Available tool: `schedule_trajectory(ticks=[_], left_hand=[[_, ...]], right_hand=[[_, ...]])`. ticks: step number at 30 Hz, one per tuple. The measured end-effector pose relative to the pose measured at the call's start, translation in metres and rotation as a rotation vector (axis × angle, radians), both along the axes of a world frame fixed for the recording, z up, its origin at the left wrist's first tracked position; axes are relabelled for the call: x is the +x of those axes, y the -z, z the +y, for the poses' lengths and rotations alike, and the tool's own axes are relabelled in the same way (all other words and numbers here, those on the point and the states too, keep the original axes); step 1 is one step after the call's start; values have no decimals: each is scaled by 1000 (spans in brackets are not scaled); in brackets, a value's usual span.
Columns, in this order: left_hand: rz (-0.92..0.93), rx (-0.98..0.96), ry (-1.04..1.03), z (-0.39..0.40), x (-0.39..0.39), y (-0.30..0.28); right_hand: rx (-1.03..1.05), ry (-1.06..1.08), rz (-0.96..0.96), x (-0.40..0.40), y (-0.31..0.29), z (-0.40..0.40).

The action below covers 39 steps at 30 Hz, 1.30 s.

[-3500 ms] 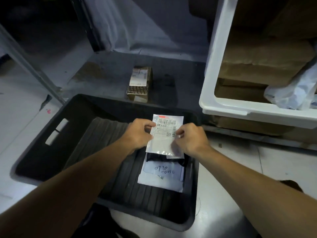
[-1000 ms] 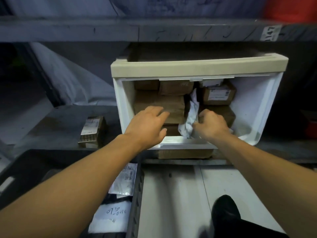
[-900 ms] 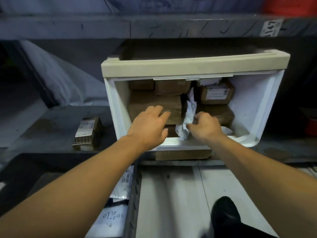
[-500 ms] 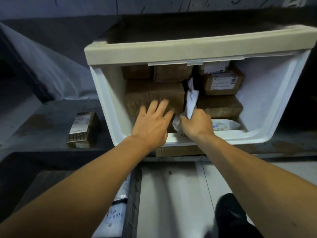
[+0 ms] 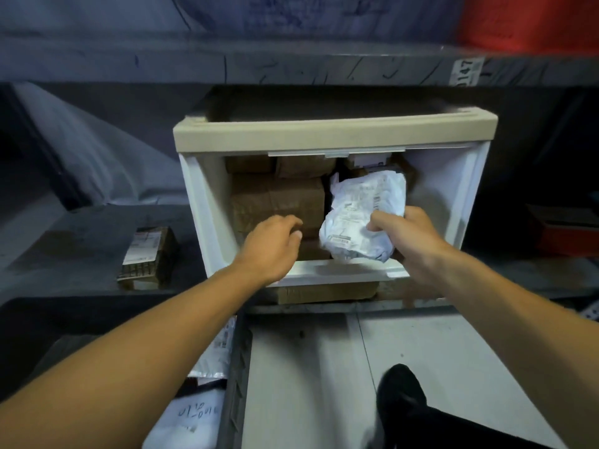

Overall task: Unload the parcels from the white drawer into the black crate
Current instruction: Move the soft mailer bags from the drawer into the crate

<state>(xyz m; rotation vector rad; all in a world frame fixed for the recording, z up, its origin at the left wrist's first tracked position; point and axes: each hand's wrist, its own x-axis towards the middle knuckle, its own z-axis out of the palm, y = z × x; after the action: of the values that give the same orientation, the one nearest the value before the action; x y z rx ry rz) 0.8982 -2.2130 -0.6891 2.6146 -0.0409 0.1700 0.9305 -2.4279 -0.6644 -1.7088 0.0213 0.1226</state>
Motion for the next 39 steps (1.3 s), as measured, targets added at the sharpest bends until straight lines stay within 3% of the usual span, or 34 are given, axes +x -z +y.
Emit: schedule_trajectory(ticks=[4,6,9,12,16,19,28,34,36,39], left_hand=[[262,-908,-214,-1,-23,-21],[340,-1149,-184,7,-37,-29],[292,-1294,-153,21,-56,-40],[183,-1286,-223,34,-67,-48],[57,-1140,-284,51,-76,-54],[-25,-1168,-343,63,-82,-48],[-24,-1162,-424,82,-94,-40],[-241,-737,-557,91,-98,-31],[-205,-786,-442,86,-101,-36],[-51,-1029,-263,68,-105,-46]], right_hand=[[117,-166,72,-20,-9,10],[156,-237,78,-29,-13,22],[169,-309,73,-36,-17,42],[180,-355,72,-44,-18,65],[221,-321,47,-55,-14,90],[212,-280,43,-58,-10,104],[226,-256,90,-59,-6,124],[257,-179,67,-63,-8,133],[239,-179,26,-65,-9,135],[218,-251,-86,-76,-11,142]])
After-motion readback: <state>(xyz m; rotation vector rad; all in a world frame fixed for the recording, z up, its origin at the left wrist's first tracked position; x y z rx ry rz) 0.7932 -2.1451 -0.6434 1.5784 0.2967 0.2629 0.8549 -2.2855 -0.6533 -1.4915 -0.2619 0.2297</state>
